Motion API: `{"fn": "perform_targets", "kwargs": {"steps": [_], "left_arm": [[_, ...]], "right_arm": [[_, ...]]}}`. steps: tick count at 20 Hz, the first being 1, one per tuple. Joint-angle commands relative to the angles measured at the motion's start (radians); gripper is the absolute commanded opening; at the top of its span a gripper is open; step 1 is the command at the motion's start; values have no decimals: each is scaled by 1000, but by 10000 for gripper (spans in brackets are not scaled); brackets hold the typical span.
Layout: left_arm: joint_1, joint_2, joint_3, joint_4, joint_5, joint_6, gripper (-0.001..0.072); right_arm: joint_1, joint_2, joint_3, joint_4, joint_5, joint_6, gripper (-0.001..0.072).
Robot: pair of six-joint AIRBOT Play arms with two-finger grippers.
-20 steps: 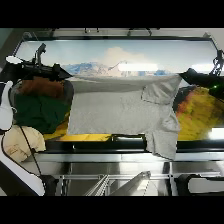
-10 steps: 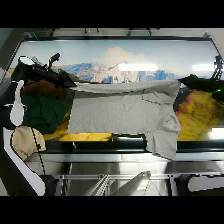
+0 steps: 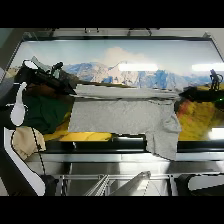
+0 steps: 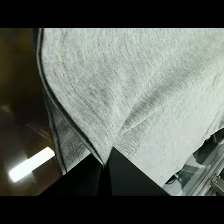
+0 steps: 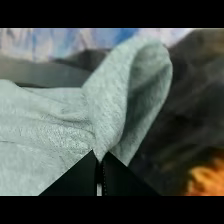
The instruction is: Fold the shirts.
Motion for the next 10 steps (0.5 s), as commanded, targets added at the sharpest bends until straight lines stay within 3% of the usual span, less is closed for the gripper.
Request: {"fn": "perform_targets", "kwargs": {"steps": [1, 8, 9, 10], "left_arm": [[-23, 0, -3, 70, 17, -15, 6], [-41, 0, -3, 113, -8, -17, 35], [-41, 0, -2, 114, -29, -20, 232], [-35, 1, -2, 114, -58, -39, 339]], "right_arm": [[8, -42, -11, -21, -2, 5, 21], [-8, -19, -8, -21, -53, 5, 22], [-6, -19, -8, -20, -48, 5, 23], [-6, -19, -8, -20, -33, 5, 124]]}}
